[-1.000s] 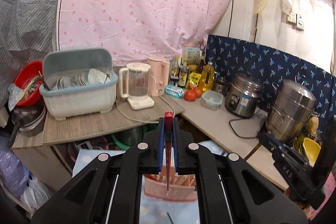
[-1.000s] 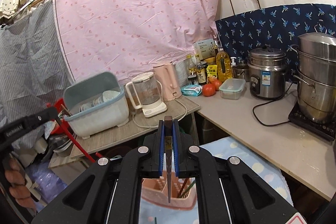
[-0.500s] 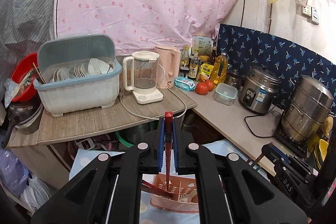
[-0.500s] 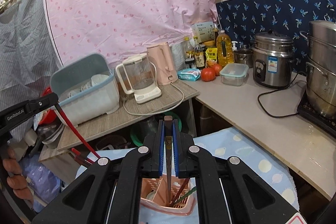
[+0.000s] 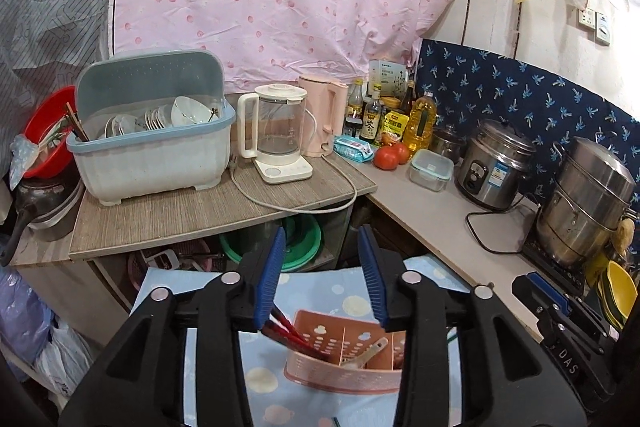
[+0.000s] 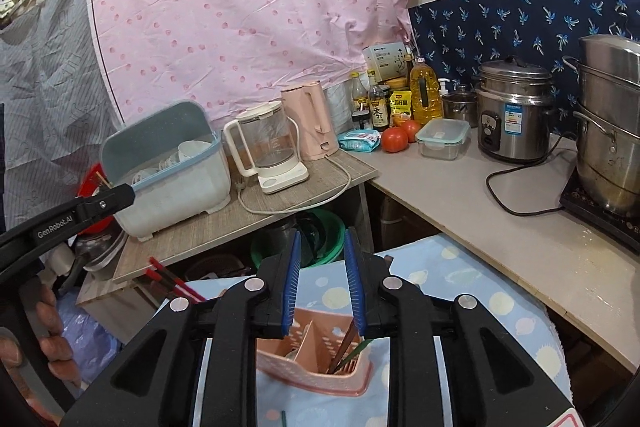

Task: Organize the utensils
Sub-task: 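Lower the chopsticks into the pink holder and open both grippers, then grasp the green chopstick with the right gripper while the left gripper grasps the gold spoon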

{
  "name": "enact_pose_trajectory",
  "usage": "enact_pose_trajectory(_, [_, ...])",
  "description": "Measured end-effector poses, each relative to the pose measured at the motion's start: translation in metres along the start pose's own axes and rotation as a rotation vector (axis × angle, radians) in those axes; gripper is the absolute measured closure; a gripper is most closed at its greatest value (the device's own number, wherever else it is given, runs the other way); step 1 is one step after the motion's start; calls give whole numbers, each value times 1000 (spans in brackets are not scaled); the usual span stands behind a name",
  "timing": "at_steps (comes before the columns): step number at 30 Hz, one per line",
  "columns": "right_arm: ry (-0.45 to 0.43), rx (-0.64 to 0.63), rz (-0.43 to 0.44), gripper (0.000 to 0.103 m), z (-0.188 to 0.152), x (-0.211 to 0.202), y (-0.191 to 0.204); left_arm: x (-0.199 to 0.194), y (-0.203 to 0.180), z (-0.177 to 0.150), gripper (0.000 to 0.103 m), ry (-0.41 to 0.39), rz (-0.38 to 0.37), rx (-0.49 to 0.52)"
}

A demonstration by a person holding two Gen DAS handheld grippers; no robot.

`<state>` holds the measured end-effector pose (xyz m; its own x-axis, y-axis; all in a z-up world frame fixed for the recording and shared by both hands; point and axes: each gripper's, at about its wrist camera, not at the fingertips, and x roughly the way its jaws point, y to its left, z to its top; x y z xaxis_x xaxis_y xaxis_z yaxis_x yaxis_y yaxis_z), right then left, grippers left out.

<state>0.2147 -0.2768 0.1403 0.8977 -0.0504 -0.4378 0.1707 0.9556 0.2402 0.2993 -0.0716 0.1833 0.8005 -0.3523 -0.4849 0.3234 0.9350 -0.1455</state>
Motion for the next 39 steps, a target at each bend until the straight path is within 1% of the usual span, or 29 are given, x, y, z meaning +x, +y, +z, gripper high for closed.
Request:
enact_pose_trajectory(1, [1,-3,2,81,-2,-4,1,-3,-1,-3,55,4,-4,1])
enact_pose_trajectory(2, [2,-5,4,81,-6,-8,2,-7,-2,-7,53,7,-8,2])
enact_pose_trajectory(5, [9,-11,7,81,-19,-21,3,-19,-5,-21,52,22,-20,8])
enact_pose_trajectory(10, [67,-1,23,81,-54,-39,1,-34,-9,-58,52,77,-28,20])
enact_pose_trajectory(15, [144,-3,29,81,-103,-60,0,-45,-11,-106,52,147,-34,13])
enact_pose_trajectory(20, [238,-22,13,81,-162,-78,-1,-51,-7,-162,52,242,-33,-12])
enact_pose_trajectory(22, [283,-22,20,81,-185,-83,-1,-53,-4,-185,52,281,-28,-28])
enact_pose_trajectory(26, [380,-44,39,81,-231,-85,3,-57,-1,-227,52,360,-18,-39])
enact_pose_trajectory(29, [439,-64,61,81,-258,-84,12,-62,3,-253,52,410,-20,-52])
enact_pose_trajectory(35, [491,-104,76,81,-290,-80,25,-70,11,-298,52,493,-6,-75])
enact_pose_trajectory(39, [511,-109,70,82,-300,-75,25,-70,18,-316,52,528,8,-85])
